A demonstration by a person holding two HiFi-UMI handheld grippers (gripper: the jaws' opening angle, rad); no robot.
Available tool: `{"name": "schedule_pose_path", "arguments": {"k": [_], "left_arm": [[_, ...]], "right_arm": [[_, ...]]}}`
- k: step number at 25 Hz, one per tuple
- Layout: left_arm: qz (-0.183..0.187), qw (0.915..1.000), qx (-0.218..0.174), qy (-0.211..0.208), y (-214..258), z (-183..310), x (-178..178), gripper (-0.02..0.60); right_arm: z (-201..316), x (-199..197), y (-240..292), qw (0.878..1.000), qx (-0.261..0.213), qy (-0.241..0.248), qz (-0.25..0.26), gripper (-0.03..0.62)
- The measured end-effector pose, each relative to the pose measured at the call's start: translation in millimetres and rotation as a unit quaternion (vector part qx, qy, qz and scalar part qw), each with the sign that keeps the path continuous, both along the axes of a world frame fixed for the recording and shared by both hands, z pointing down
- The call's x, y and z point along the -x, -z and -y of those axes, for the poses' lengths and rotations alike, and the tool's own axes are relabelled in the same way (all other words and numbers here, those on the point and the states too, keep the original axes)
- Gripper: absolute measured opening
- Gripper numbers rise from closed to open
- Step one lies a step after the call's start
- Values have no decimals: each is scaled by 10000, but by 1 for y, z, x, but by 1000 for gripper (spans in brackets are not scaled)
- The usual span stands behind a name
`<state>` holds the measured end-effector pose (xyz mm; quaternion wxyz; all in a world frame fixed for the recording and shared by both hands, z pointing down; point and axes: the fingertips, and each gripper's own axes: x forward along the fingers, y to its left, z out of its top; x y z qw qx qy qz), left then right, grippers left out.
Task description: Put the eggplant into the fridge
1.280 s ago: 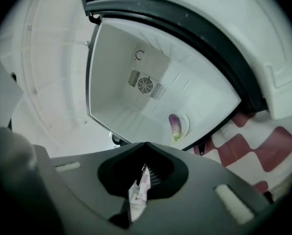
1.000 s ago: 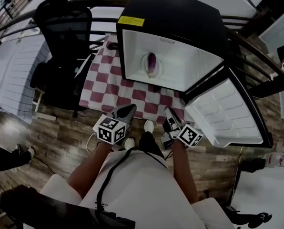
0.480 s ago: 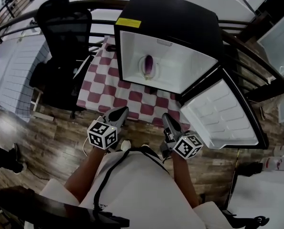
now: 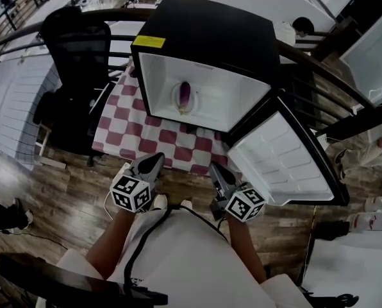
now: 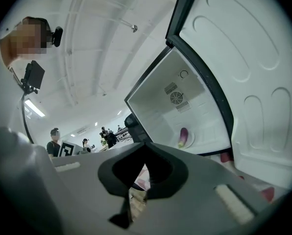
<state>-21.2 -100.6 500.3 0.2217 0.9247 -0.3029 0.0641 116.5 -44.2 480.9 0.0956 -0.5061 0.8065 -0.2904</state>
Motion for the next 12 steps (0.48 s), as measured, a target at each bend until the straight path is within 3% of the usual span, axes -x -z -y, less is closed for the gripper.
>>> {"name": "schedule_pose_path", "arguments": {"k": [12], "left_arm": [[0, 10000, 77, -9, -2, 1, -17, 5]], "right_arm": [[4, -16, 0, 10000, 11, 1, 34, 5]]}}
